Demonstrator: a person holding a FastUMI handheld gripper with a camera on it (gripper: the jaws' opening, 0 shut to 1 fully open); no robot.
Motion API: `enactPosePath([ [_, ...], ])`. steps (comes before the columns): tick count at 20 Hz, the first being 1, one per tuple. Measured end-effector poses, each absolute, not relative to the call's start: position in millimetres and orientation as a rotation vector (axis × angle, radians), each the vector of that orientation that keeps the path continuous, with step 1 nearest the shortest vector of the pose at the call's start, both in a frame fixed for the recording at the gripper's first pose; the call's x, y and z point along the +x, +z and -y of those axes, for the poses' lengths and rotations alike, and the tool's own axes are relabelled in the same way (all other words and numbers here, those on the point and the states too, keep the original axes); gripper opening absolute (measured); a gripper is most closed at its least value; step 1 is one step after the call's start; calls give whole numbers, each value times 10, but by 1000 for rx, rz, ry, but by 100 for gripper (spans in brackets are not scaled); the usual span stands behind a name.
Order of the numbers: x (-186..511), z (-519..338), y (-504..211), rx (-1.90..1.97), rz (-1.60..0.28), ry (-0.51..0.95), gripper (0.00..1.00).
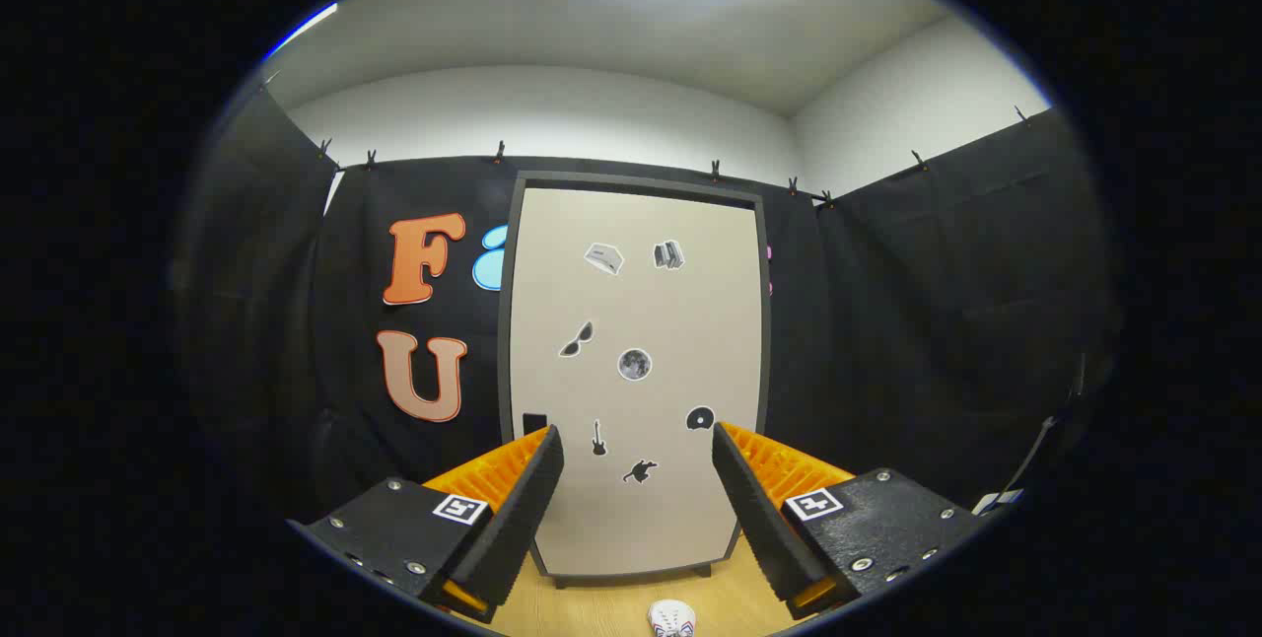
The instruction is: Open the shoe cabinet door, grab the shoes and put them into the shoe cabinet, then close the shoe cabinet door.
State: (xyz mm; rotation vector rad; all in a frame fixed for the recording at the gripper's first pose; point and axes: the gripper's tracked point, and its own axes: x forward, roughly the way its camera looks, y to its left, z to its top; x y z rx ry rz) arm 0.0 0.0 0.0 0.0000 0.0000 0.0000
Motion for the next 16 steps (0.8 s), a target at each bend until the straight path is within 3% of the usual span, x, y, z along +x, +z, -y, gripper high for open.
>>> enactPosePath([
  [16,69,-21,-54,-7,-22,2,94],
])
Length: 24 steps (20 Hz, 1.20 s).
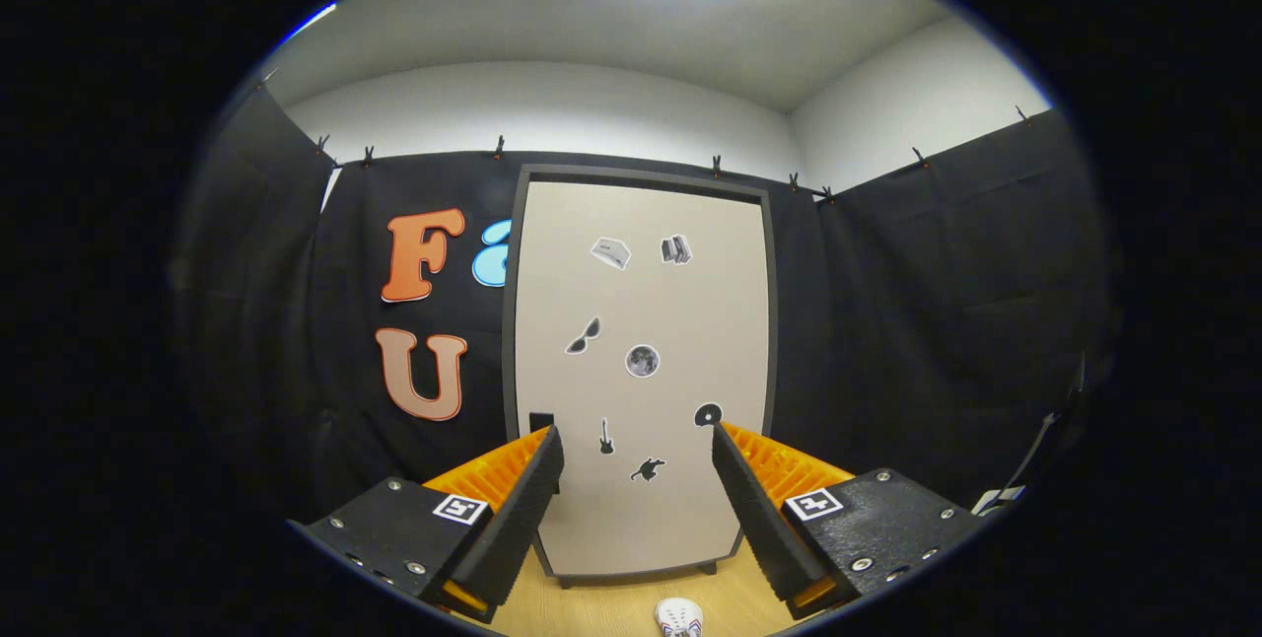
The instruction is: Open the shoe cabinet door, grab the shoes and put them into the shoe cabinet, then close the shoe cabinet door.
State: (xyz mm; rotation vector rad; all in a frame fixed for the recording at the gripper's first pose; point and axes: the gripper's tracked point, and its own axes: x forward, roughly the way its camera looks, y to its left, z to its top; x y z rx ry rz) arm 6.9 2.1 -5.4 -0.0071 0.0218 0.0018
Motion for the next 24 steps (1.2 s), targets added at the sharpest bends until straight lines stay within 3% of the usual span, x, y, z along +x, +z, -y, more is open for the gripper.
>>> enactPosePath([
  [24,1743,-1216,-1445,-61,-238,118,93],
])
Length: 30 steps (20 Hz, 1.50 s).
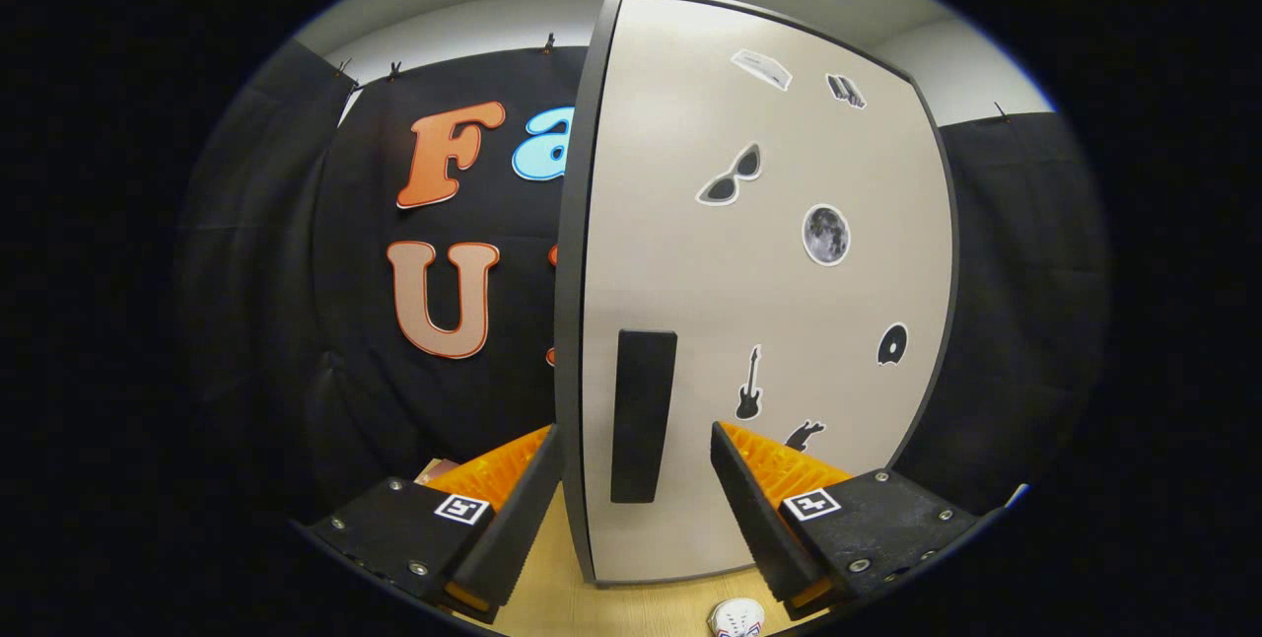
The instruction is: Open the shoe cabinet door, grab the shoes and put them into the shoe cabinet, then close the shoe cabinet door.
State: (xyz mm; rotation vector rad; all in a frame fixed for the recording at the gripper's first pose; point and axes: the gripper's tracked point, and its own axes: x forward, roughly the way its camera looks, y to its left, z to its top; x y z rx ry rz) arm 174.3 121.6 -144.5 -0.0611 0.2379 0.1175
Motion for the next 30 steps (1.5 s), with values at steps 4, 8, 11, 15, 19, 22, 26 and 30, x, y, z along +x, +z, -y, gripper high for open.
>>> enactPosePath([
  [4,1856,-1259,-1569,-44,-261,123,80],
  [8,1890,-1298,-1625,-44,-264,132,63],
  [11,1894,-1255,-1628,-22,-266,137,39],
  [15,1852,-1253,-1612,-13,-245,148,34],
  [19,1745,-1252,-1568,6,-233,171,33],
  [22,1601,-1179,-1533,6,-236,190,32],
  [26,1240,-995,-1501,15,-240,209,32],
  [30,888,-695,-1467,39,-245,211,32],
])
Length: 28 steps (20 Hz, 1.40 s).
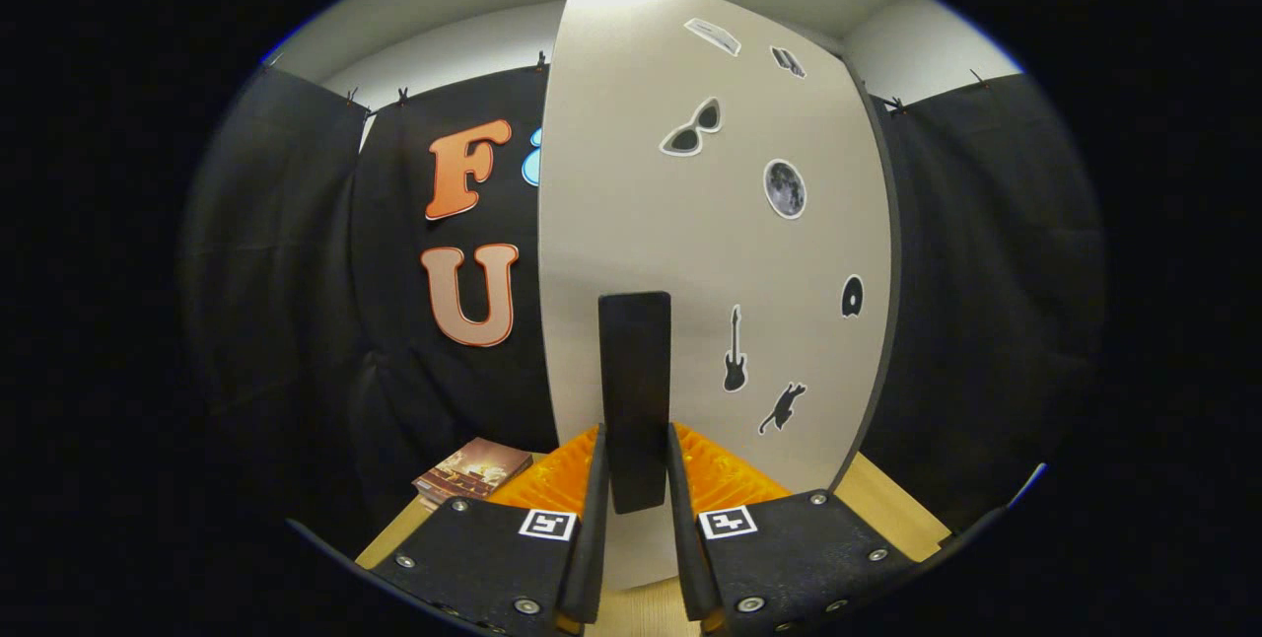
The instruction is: Open the shoe cabinet door, grab the shoes and put them into the shoe cabinet, then close the shoe cabinet door.
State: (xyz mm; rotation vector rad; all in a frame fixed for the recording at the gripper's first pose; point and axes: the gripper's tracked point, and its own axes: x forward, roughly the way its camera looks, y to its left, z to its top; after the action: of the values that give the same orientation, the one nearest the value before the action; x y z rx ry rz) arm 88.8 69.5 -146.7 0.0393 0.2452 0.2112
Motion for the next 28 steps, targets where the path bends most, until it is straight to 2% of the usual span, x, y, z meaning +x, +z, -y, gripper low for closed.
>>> enactPosePath([
  [2,676,-463,-1473,56,-243,209,31],
  [3,508,-377,-1466,82,-248,232,27],
  [4,389,-366,-1480,115,-265,268,18],
  [6,405,408,-1638,15,-268,22,0],
  [7,490,828,-1644,-7,-261,-107,0],
  [8,448,956,-1579,46,-254,-129,0],
  [12,234,774,-1427,85,-205,-79,0],
  [14,304,370,-1404,61,-178,11,10],
  [17,596,-299,-1407,4,-181,139,50],
  [21,1124,-977,-1473,-65,-184,210,74],
  [25,1602,-1226,-1594,-58,-231,174,83],
  [28,1860,-1264,-1716,-6,-273,134,85],
])
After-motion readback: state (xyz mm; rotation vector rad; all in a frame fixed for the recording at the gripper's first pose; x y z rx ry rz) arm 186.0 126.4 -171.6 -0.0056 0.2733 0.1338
